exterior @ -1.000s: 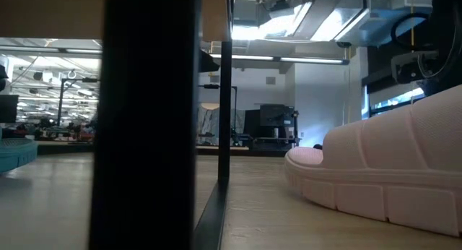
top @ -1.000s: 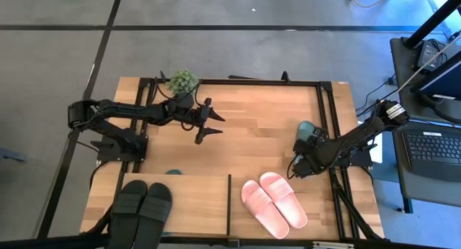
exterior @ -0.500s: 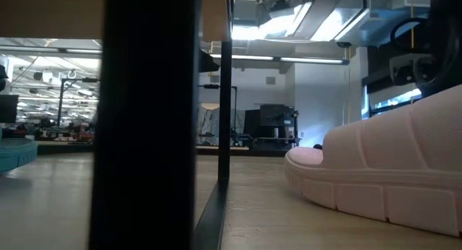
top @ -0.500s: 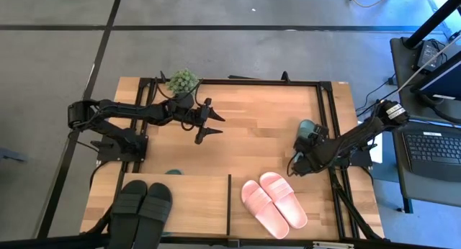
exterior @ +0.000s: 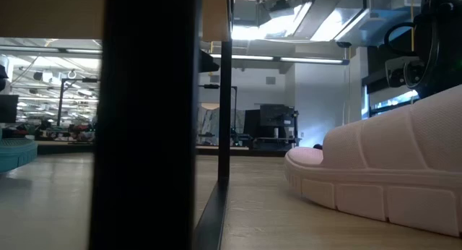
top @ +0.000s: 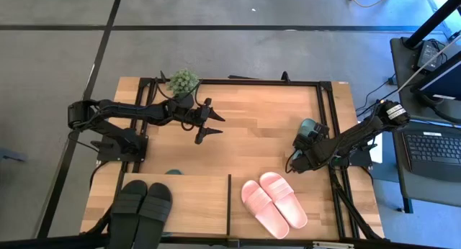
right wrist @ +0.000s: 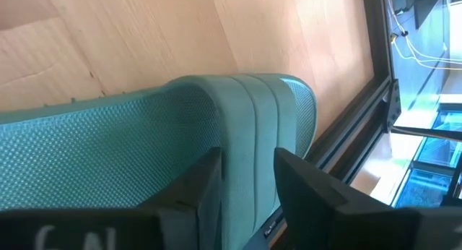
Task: Pick and place slides into the shelf
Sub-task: Put the green slipper under the shelf
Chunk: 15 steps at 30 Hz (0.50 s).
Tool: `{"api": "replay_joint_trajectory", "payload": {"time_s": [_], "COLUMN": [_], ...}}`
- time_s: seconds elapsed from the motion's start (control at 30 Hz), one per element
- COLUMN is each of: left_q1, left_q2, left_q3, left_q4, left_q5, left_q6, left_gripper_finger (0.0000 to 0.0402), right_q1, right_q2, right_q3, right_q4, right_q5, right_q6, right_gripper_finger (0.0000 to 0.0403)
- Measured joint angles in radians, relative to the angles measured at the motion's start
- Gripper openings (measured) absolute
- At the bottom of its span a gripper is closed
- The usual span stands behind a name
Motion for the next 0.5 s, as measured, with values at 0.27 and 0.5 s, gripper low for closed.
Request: {"api": "replay_joint_trajectory", "payload": {"time_s": [0.27, 0.5], "left_q1": [0.000, 0.000], "left_q2": [0.000, 0.000], "left_q3": [0.000, 0.000], "left_q4": [0.000, 0.000], "left_q5": [0.000, 0.000], "left_q6": [0.000, 0.000], "left_gripper_finger": [0.0221, 0.0221], "right_q1": [0.000, -0.003], "right_q2": [0.000, 0.000], "right_q3": [0.000, 0.000], "right_q4": [0.003, 0.034], "right_q5": [0.000, 0.000], "right_q6": [0.019, 0.063], "right_gripper_finger": [0.0130, 0.0130]}}
